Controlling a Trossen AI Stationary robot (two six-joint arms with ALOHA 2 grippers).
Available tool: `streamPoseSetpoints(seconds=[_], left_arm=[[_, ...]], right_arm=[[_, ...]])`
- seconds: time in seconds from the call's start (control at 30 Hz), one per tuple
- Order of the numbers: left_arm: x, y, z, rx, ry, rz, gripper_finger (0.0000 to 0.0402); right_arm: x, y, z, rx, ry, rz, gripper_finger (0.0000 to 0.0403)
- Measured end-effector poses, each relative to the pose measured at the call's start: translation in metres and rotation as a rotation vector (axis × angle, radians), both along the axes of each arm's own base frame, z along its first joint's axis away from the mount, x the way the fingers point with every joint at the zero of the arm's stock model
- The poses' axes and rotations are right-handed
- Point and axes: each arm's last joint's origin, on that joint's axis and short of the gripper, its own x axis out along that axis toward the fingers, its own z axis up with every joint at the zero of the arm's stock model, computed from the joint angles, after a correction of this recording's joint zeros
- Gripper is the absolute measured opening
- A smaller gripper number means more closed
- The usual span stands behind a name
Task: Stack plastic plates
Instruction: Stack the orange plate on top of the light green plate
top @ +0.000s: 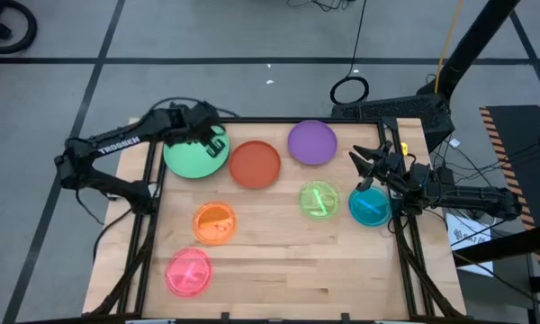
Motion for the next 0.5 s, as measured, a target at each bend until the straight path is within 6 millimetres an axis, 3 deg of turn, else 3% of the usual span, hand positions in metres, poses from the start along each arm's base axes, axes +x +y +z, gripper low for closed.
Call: streamPoseSetpoints(seconds=[0.17,0.3,0.5], left_arm=[[0.018,-0.029,-0.011,-0.011,-0.013,-0.209,0.0083],[0.024,-0.047,-0.033,-0.021,0.016,-0.322,0.0083],[0.017,-0.052,-0.073,-0.059,0.098,-0.332,0.0083]], right_arm=[[0.001,0.0,-0.001,0.029,-0.011,0.014,0.0118],[0.003,0.0,-0.003,0.062,-0.007,0.025,0.0118],[0.007,-0.001,-0.006,0.131,-0.004,0.042,0.0118]])
